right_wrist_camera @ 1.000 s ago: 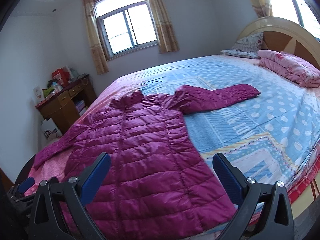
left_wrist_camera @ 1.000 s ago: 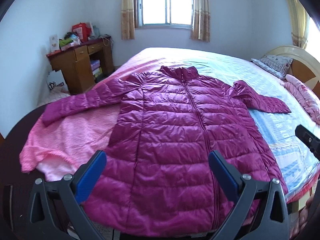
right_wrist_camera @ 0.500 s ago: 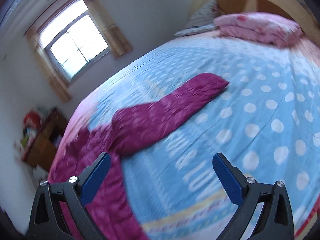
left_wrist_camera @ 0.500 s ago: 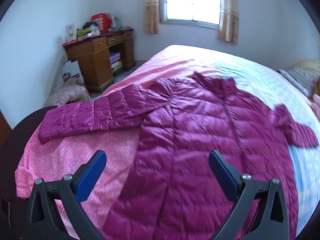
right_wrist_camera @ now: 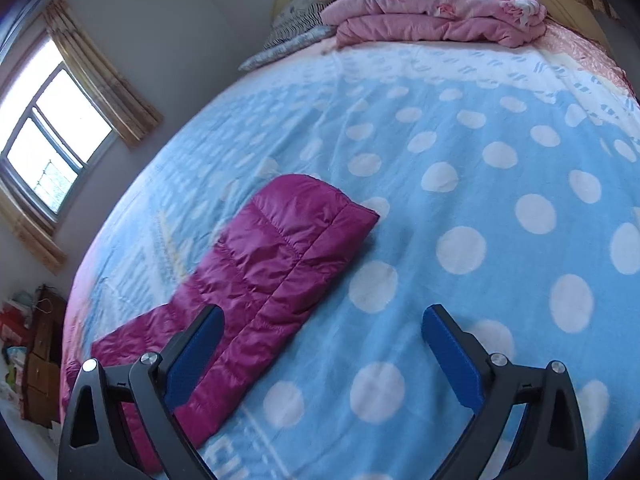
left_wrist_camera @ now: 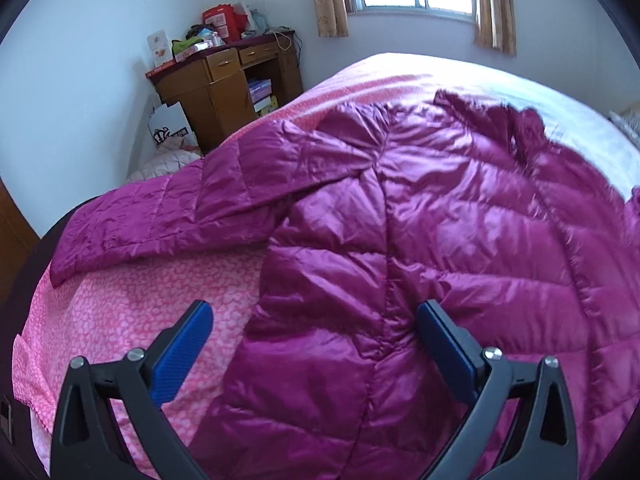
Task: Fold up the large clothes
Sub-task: 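Move the right tool toward the jacket sleeve lying on the blue bedding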
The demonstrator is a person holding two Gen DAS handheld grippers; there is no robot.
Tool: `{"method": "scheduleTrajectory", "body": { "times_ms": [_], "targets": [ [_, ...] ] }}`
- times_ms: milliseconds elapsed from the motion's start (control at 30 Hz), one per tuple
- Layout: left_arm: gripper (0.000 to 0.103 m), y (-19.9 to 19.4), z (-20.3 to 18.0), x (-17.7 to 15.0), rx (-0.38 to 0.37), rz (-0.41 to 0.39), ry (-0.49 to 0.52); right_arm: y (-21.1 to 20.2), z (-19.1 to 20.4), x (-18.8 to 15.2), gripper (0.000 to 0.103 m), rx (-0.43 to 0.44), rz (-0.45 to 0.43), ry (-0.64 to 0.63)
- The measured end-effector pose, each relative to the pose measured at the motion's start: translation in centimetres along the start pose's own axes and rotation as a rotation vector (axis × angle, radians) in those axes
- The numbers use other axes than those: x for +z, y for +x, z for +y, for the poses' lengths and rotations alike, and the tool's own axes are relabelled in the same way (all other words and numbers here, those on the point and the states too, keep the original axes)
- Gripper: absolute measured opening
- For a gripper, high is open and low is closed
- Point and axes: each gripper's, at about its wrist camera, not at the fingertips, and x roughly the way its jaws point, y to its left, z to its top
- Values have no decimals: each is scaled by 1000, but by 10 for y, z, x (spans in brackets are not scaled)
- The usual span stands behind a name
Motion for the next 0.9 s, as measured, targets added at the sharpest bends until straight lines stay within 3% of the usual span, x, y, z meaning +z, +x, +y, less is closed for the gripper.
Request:
{"method": "scheduleTrajectory", "body": {
  "times_ms": [133, 167, 200, 267, 400, 500, 600, 800, 900],
  "targets": [
    [103, 0, -1, -7, 9, -36, 9, 20, 23, 7, 99, -59, 8, -83],
    [103, 0, -2, -7, 8, -40, 9, 22, 26, 7, 93, -73, 6, -92],
    [103, 1, -1, -7, 4, -42, 11, 23, 28, 5, 77, -90, 6, -99],
    [103, 1, 1, -9, -13, -36, 7, 24, 28, 5, 58, -107, 7, -112],
    [103, 10, 10, -7, -96, 0, -56, 18, 18, 8, 16, -61, 16, -119],
    [103, 14, 17, -7, -153, 12, -103, 3, 13, 9, 8, -4, -8, -118],
    [103, 13, 11, -8, -138, 7, -88, -33, 31, 12, 6, 51, -95, -193],
    [103, 13, 10, -7, -149, 0, -95, -129, 114, 1, 5, 265, -215, -380],
    [103, 12, 13, -9, -154, -4, -97, -171, 169, -21, 5, 399, -221, -469]
  ]
}}
